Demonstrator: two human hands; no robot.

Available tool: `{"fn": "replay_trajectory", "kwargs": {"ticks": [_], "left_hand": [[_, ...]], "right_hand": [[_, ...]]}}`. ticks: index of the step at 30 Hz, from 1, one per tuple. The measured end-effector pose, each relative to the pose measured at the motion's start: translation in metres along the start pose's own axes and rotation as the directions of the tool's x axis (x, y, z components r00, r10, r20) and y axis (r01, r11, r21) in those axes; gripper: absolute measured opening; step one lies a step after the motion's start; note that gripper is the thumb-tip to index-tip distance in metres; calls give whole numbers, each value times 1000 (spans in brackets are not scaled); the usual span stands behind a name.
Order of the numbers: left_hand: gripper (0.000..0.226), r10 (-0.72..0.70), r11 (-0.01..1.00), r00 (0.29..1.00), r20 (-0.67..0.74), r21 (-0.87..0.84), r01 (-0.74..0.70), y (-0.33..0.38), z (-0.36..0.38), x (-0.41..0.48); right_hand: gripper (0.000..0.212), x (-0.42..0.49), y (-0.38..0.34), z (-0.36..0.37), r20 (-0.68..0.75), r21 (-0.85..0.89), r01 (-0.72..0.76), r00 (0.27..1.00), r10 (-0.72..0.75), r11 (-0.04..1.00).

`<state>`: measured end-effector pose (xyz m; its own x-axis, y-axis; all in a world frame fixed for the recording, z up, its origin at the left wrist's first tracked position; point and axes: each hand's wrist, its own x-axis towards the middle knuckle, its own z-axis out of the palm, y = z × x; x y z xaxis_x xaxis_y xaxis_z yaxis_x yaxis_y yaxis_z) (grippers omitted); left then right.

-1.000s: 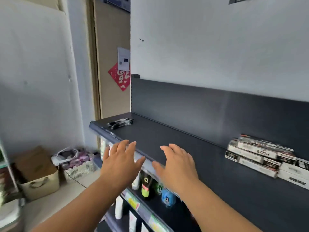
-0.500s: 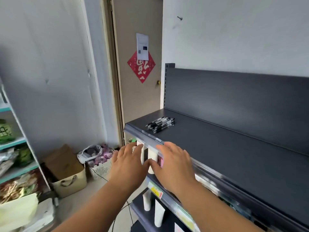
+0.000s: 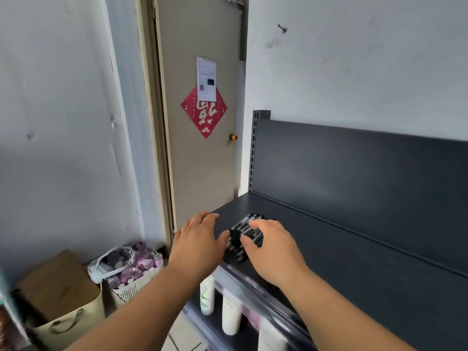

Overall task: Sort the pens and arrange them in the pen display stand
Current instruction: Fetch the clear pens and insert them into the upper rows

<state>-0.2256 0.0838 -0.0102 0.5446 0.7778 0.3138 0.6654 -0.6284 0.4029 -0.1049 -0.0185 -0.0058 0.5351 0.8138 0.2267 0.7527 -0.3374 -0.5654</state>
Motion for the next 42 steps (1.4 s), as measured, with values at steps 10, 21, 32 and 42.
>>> {"fn": "replay_trajectory", "kwargs": {"ticks": [10,21,32,42], "left_hand": [[51,130,986,933,334,-145,-86,-12,46,106],[43,361,925,662,657,-161,-344,-18,60,170],[43,473,877,577,666,-290,-384,-19,66,172],[44,533,846,593,604,-394,-359,-29,65,169]], "right_hand": [[49,55,23,12,-23,-40,-330,944,330,943],[78,69,-14,34,-92,-99,-655,756,649,749],[54,71,-34,42,-190,37,-778,610,769,627],[37,79,-36,52,-228,36,-761,624,747,647]]}}
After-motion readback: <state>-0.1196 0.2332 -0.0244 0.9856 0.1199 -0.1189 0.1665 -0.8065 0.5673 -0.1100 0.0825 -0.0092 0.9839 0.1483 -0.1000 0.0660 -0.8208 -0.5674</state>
